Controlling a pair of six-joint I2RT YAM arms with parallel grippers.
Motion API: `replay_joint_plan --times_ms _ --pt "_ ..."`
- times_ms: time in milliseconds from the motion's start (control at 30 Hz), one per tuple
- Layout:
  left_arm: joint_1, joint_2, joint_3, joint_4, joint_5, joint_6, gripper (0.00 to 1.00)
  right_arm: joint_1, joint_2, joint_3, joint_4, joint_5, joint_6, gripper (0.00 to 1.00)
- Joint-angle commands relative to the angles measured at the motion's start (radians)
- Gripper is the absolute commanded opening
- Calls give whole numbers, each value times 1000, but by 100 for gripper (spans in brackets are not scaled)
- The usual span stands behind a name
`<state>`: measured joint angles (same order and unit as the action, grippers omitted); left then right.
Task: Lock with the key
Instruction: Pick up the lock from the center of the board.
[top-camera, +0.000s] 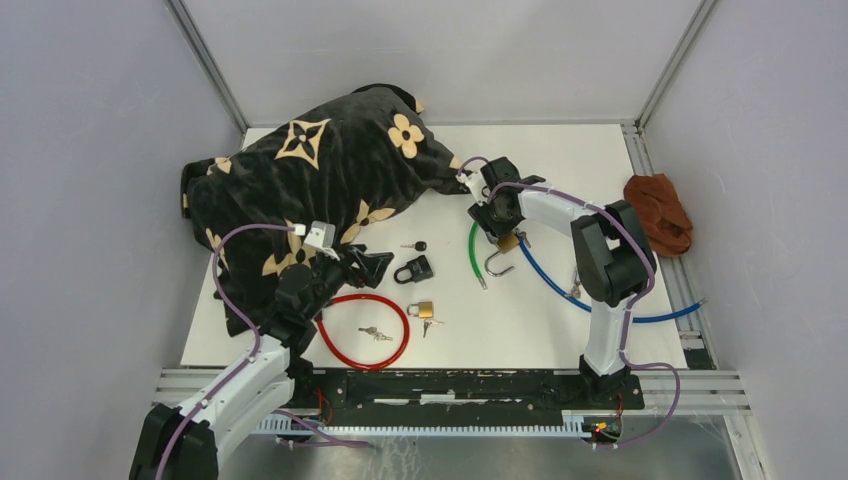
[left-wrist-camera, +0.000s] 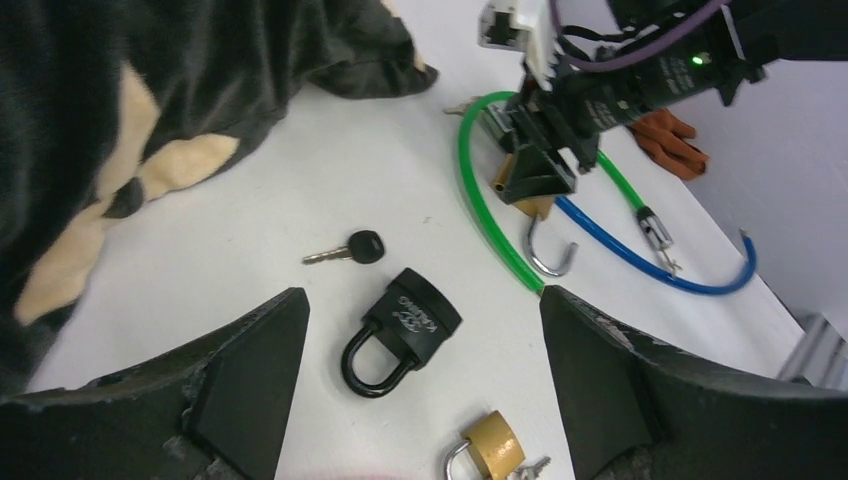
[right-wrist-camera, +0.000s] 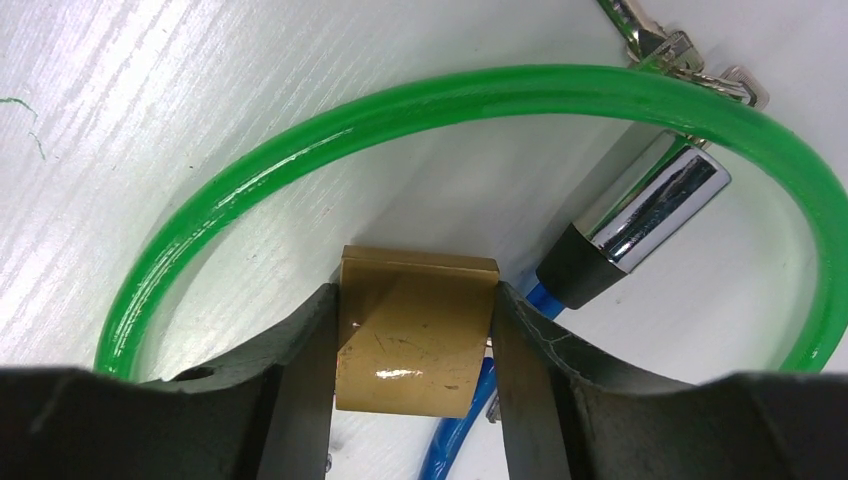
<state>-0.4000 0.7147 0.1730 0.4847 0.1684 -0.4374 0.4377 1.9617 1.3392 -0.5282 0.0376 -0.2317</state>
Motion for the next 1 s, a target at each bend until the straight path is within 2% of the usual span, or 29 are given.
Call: replay_joint_plan --times_ms 0,100,233,467,533,667,800,967 --pt "-3 49 27 120 208 4 87 -1 -35 -6 3 -4 5 0" --pt "-57 130 86 104 246 14 83 -1 -113 -38 23 -27 23 0" --pt "-197 300 199 65 225 66 82 -6 -265 -149 104 -92 73 0" --pt "-421 688 431 145 173 137 92 -5 -473 -380 269 -249 179 0" --pt "-481 805 477 167 163 220 93 -6 -505 -430 300 -274 198 0" --pt "-523 963 555 166 123 300 92 -5 -556 -492 327 -303 207 0" --pt "-545 1050 610 140 105 375 88 -6 -591 -516 341 -326 206 0" --pt "-572 1125 665 104 113 376 74 -5 -611 -533 344 -322 200 0"
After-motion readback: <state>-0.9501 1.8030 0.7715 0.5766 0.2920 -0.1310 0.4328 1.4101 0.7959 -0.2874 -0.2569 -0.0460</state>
